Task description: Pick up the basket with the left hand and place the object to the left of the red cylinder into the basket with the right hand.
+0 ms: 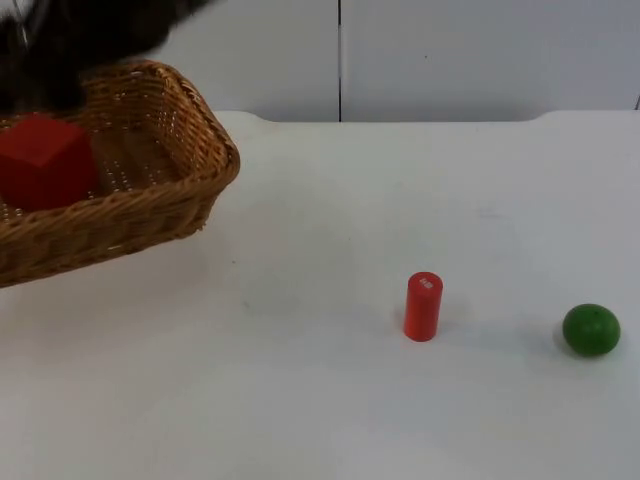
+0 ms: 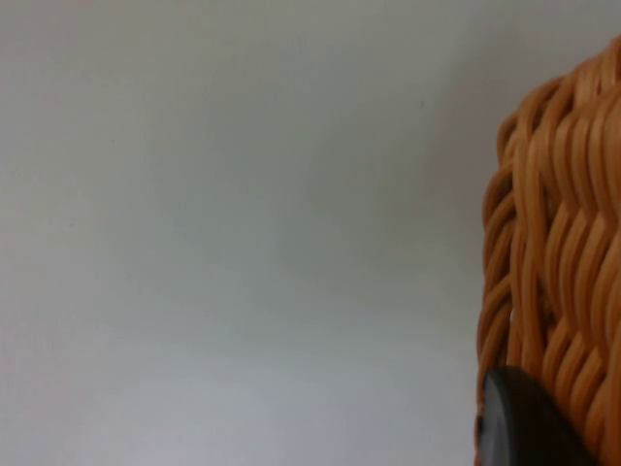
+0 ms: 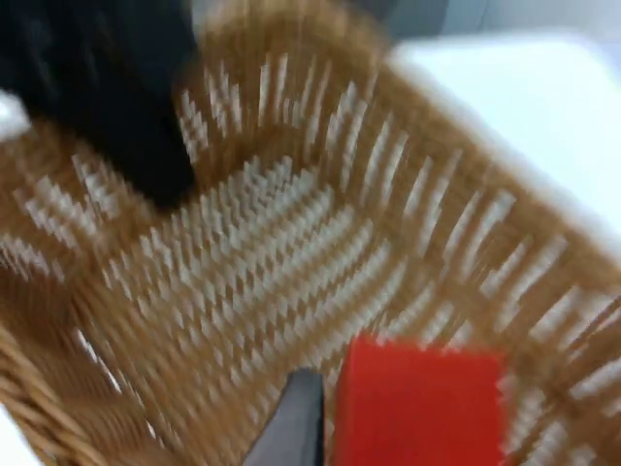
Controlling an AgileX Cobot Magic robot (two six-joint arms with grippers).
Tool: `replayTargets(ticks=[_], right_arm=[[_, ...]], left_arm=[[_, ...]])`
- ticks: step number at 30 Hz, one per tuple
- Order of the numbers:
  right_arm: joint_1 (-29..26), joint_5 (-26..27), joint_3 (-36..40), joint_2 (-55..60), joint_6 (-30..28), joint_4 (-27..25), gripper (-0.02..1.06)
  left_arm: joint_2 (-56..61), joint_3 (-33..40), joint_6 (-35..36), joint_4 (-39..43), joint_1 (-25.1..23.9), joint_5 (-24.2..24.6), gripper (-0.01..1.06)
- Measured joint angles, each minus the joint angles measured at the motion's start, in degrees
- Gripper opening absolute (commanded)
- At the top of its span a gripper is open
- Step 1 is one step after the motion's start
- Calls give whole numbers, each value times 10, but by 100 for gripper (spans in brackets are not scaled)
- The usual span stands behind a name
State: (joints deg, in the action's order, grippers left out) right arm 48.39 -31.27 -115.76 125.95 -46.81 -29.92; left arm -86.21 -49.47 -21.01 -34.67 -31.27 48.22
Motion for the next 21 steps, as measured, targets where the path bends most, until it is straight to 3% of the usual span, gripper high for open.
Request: replayTargets(ticks=[10, 15, 21], right_arm=[[-76, -57, 10, -141, 100, -11, 82], [-123, -49, 101, -200, 100, -40, 82], [-138, 28, 260, -283, 82, -41, 82]], left_arm=[[-1, 0, -33, -29, 0, -1, 0], [-23, 0, -67, -79, 9, -7, 0], [-87, -5, -78, -82, 56, -47, 0]])
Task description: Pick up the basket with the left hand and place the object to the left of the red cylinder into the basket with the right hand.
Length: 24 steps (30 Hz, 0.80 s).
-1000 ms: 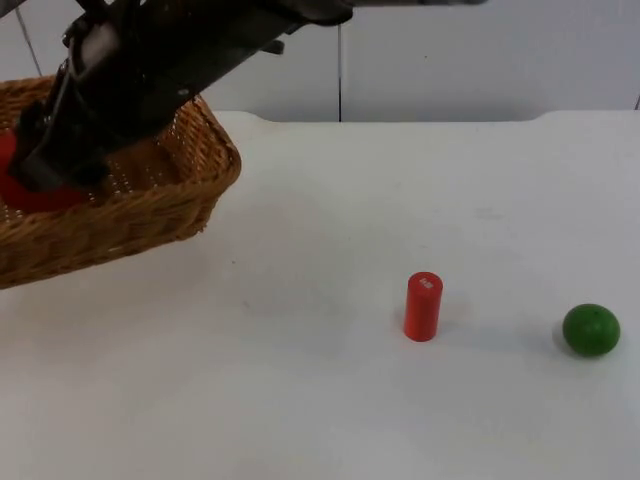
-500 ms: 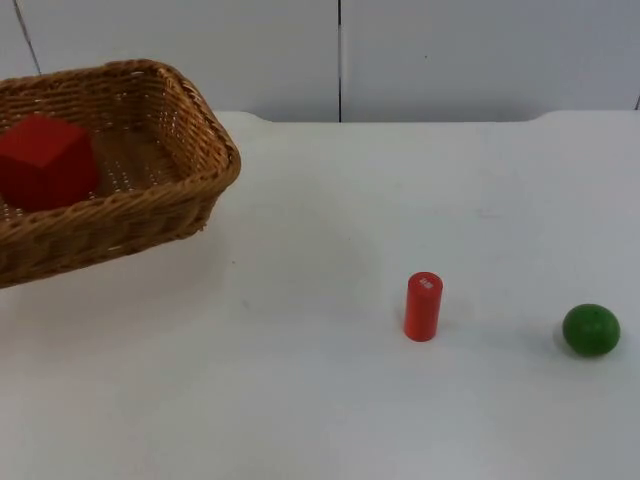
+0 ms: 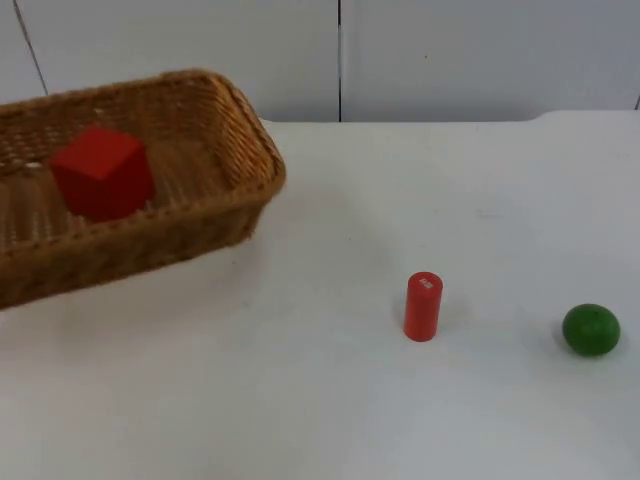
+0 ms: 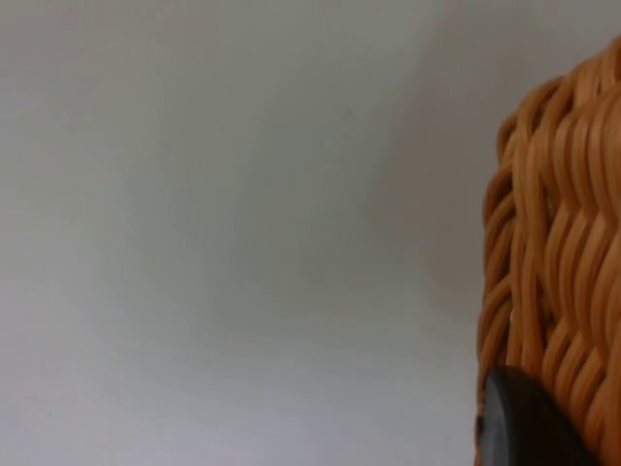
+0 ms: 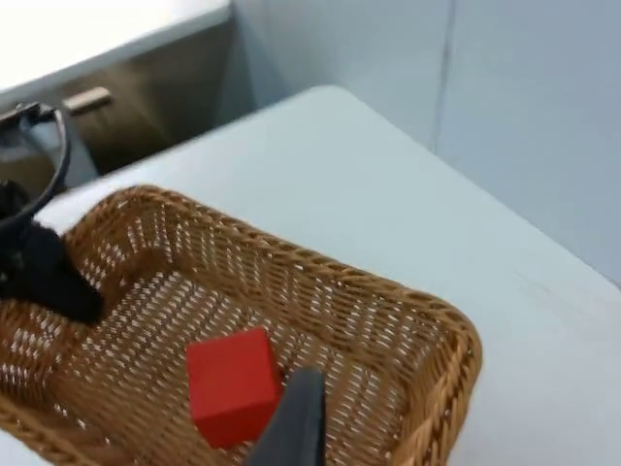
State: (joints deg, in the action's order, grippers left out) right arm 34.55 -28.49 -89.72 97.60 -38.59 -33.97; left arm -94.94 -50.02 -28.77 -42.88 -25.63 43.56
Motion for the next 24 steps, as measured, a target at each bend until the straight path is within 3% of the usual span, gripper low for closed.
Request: replayTargets(ticks=[2, 7, 16, 24], right_arm=[[0, 35, 71, -47, -5, 0, 82], [0, 55, 145, -119, -6, 1, 82], [0, 53, 207, -211, -6, 4, 82], [0, 47, 223, -259, -6, 7, 82]], left_arm=[[-35, -9, -4, -4, 28, -23, 0], [-91, -30, -6, -12, 67, -63, 0], [-182, -98, -14, -21, 126, -83, 0], [-233, -140, -24, -22, 147, -103, 0]])
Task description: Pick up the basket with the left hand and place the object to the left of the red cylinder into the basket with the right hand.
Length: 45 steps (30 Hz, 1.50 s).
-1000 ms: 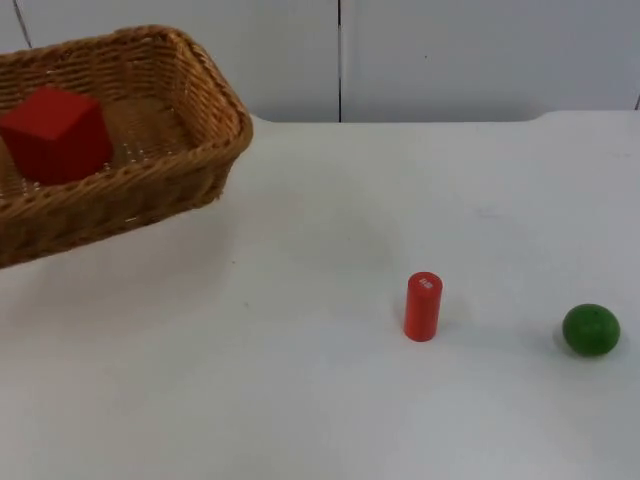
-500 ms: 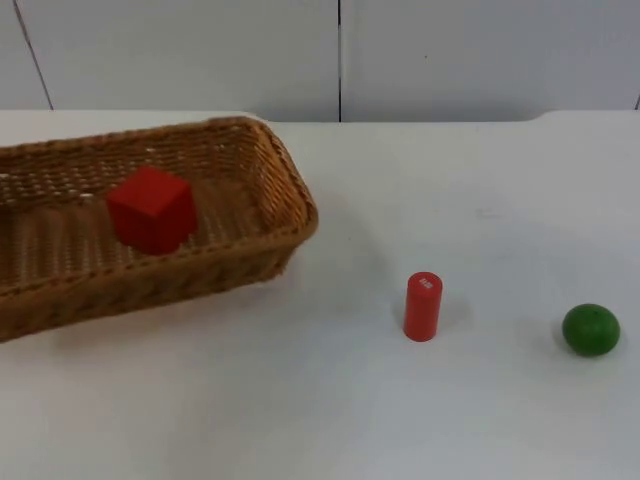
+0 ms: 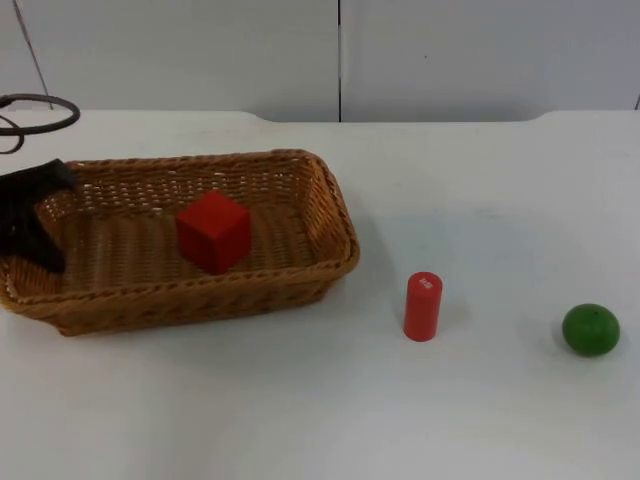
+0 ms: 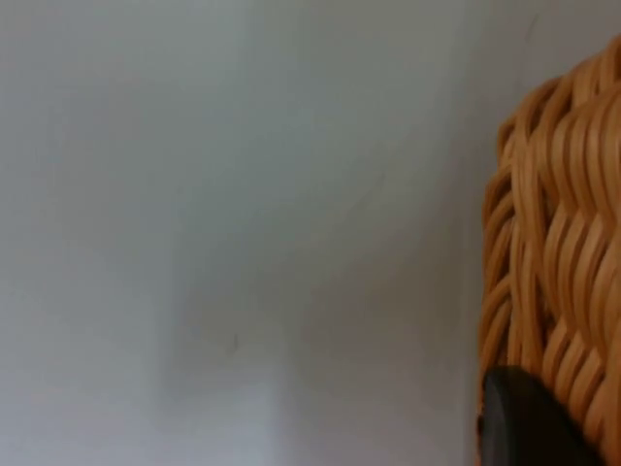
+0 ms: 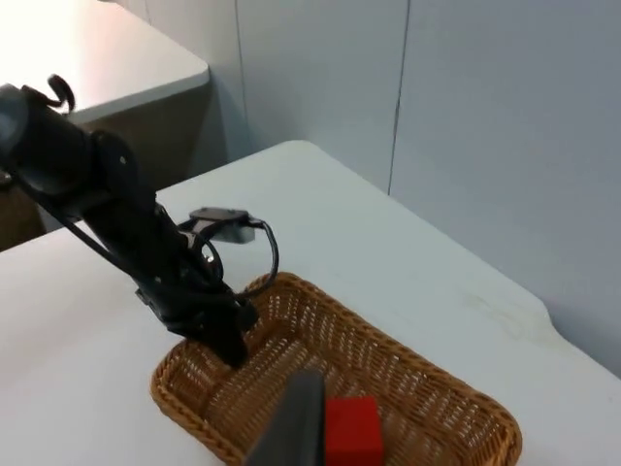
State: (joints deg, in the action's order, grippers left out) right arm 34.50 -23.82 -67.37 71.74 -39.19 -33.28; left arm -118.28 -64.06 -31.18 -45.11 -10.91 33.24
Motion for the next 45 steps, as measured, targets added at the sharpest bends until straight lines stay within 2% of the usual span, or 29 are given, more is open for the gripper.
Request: replayTargets(ticks=[5, 7, 8, 9, 11, 13, 14, 16, 17, 27, 37, 45], right_arm=[[0, -6, 0, -5, 0, 6, 82], [0, -11, 0, -5, 0, 9, 82], [0, -11, 0, -5, 0, 9, 82], [0, -13, 0, -5, 0, 9, 82], [0, -18, 0, -5, 0, 9, 82], [0, -20, 0, -5, 0, 9, 82], [0, -21, 0, -5, 0, 10, 82], [0, -22, 0, -6, 0, 16, 82], [0, -22, 0, -6, 0, 16, 82], [0, -22, 0, -6, 0, 19, 82], [0, -13, 0, -6, -2, 30, 82], [0, -4, 0, -6, -4, 31, 82]], left_arm=[[-5, -1, 0, -1, 2, -7, 2], [-5, -1, 0, -1, 2, -9, 13], [-5, -1, 0, -1, 2, -9, 27], [-5, -1, 0, -1, 2, -10, 27], [-5, -2, 0, -1, 2, -13, 51], [-5, -4, 0, -1, 2, -13, 80], [-5, -4, -1, -1, 2, -14, 80], [-5, -4, -1, -1, 2, -14, 102], [-5, -4, -2, -1, 2, -14, 105], [60, -5, -4, 4, 2, -16, 105], [237, -5, -36, 34, 2, -18, 105], [393, -5, -37, 45, 2, 18, 105]])
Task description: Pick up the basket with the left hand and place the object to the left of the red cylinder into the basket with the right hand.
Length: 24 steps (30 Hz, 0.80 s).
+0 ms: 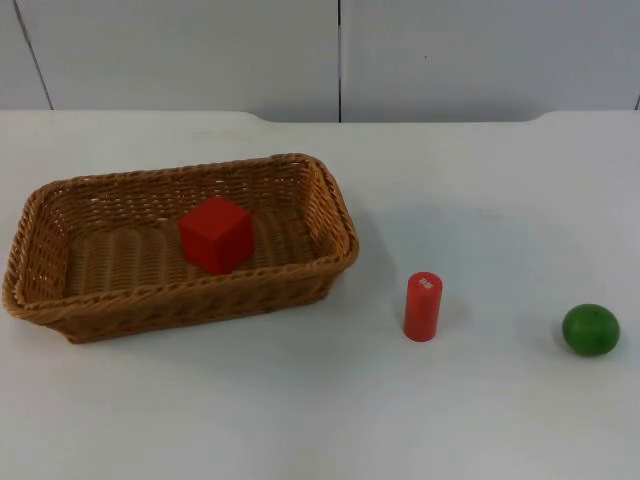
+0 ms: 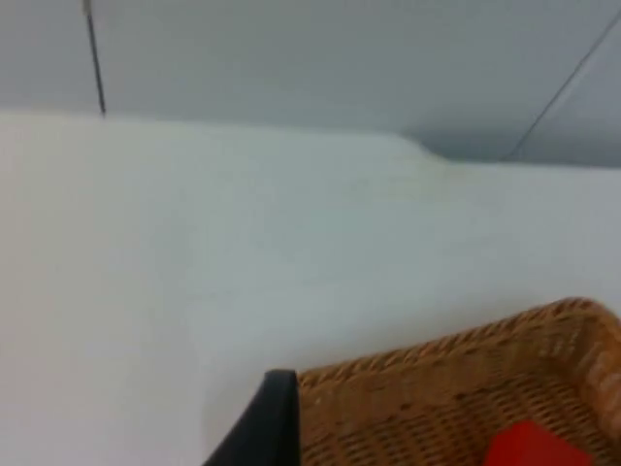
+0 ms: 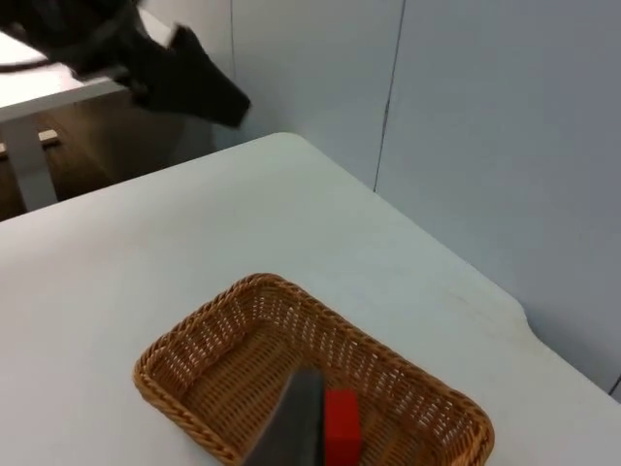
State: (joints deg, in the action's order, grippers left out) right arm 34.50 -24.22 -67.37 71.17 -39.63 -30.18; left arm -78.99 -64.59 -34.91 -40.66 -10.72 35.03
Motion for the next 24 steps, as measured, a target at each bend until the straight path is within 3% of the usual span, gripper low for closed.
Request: replayTargets(ticks=[9, 18, 24], right_arm=[[0, 3, 9, -7, 0, 0, 82], [0, 57, 104, -78, 7, 0, 82], [0, 66, 187, -151, 26, 0, 82]], left_arm=[[156, 93, 0, 5, 0, 15, 105], [324, 224, -1, 9, 0, 20, 105], [456, 287, 7, 9, 0, 55, 105]])
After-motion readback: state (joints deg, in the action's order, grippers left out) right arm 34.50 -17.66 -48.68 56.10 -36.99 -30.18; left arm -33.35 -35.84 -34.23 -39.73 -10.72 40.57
